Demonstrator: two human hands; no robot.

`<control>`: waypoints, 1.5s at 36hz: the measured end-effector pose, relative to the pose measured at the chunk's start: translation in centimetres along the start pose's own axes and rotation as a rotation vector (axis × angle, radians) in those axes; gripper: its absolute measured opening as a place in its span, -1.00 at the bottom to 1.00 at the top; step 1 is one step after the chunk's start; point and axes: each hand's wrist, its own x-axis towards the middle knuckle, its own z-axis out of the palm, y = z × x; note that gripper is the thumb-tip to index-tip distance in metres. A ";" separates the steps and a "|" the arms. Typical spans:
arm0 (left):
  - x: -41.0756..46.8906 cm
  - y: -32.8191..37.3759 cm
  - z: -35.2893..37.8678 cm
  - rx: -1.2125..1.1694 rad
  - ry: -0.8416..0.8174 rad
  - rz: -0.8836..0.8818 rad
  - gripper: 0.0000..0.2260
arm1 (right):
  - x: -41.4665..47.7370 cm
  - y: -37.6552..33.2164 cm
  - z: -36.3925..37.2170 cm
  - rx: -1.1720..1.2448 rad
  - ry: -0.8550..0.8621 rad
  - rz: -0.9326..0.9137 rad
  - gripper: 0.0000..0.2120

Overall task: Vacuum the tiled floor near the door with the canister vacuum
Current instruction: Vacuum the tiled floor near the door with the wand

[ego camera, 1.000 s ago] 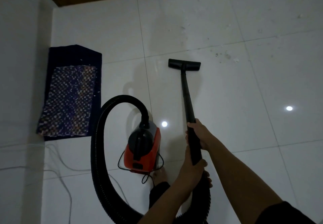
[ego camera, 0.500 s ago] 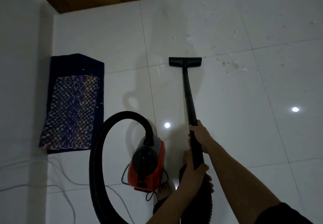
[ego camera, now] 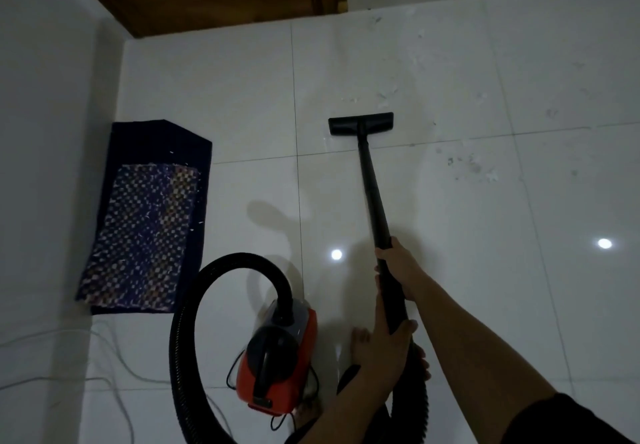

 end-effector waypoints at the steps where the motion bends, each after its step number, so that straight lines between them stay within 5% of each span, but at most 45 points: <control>1: 0.3 0.3 0.0 0.002 0.004 0.003 -0.42 | 0.3 -0.3 0.1 -0.001 0.002 0.003 -0.70; 27: 4.8 4.2 -1.7 0.083 0.017 0.057 -0.41 | 4.8 -4.6 1.3 0.030 -0.013 -0.022 -0.78; 44: 2.0 2.0 -4.8 0.140 -0.058 0.101 -0.38 | 1.2 -1.2 2.9 0.115 0.182 -0.185 -0.92; 54: 1.7 2.3 -2.6 0.092 -0.057 0.057 -0.43 | 1.4 -1.3 1.3 0.081 0.129 -0.124 -0.79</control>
